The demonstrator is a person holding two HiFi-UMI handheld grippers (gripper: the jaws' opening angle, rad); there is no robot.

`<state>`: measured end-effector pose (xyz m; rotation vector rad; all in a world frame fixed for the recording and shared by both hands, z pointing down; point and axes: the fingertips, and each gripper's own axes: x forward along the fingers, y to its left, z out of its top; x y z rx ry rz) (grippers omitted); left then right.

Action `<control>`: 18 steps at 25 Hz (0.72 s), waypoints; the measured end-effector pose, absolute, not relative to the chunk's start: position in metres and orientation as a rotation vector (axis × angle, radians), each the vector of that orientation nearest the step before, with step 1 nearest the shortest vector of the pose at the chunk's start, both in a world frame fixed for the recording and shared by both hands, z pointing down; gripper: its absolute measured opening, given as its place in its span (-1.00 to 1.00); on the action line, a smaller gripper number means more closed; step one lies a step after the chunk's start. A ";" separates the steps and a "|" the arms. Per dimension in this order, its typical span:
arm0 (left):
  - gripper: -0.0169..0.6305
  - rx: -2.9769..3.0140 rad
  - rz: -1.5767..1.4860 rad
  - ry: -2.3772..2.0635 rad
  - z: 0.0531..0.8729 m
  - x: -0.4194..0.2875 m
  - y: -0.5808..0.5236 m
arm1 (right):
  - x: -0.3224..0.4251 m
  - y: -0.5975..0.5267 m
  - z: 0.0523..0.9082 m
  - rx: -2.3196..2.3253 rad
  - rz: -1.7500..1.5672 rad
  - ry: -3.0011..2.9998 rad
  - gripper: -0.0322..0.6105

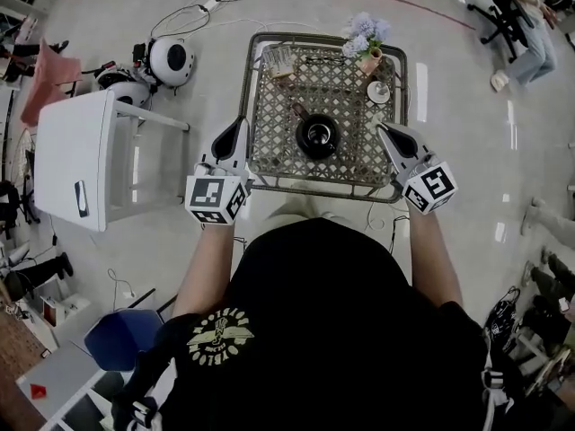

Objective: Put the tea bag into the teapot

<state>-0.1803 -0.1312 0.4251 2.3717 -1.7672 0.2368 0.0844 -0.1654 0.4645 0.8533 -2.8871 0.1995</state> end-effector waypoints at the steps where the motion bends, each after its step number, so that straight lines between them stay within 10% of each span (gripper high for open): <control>1: -0.96 2.368 0.235 -1.774 0.424 -0.182 -0.130 | 0.080 -0.165 0.463 0.841 0.206 -2.893 -0.87; 18: -0.96 2.381 0.237 -1.779 0.424 -0.184 -0.133 | -0.012 -0.156 0.479 0.543 0.142 -2.838 -0.86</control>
